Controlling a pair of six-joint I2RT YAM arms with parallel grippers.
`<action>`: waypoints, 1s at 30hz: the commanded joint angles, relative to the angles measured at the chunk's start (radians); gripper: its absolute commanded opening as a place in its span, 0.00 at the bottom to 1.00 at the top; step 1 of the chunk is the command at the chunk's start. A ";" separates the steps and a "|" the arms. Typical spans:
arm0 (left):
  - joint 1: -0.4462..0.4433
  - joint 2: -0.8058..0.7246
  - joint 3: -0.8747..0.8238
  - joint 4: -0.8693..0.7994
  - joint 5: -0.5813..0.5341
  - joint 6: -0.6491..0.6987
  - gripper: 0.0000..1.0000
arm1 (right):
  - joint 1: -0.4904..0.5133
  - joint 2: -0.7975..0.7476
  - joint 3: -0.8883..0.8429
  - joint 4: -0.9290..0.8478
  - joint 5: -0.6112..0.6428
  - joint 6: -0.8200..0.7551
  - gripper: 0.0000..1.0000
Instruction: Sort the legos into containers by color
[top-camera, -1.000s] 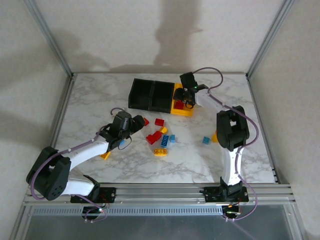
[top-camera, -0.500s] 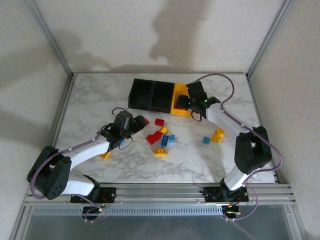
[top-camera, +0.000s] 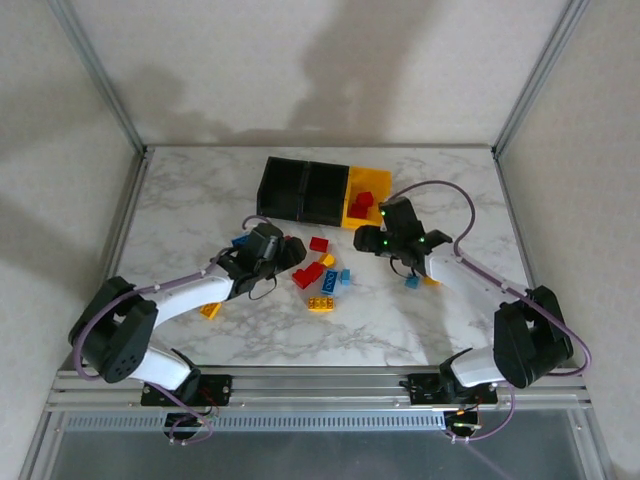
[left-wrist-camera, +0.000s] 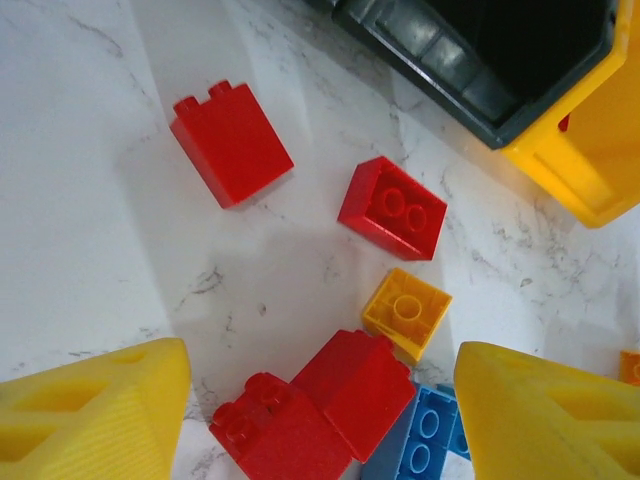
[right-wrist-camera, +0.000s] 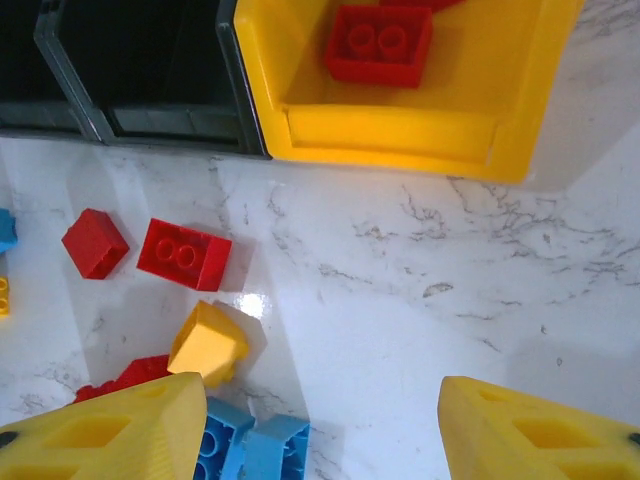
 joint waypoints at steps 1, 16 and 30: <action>-0.016 0.031 0.041 -0.037 -0.029 -0.003 0.70 | 0.018 -0.034 -0.041 0.055 -0.030 0.009 0.64; -0.028 -0.078 -0.059 -0.049 -0.070 -0.040 0.72 | 0.112 0.278 0.180 0.031 -0.006 0.067 0.77; 0.065 -0.319 -0.220 -0.064 -0.031 -0.034 0.75 | 0.199 0.625 0.531 -0.135 0.070 0.130 0.83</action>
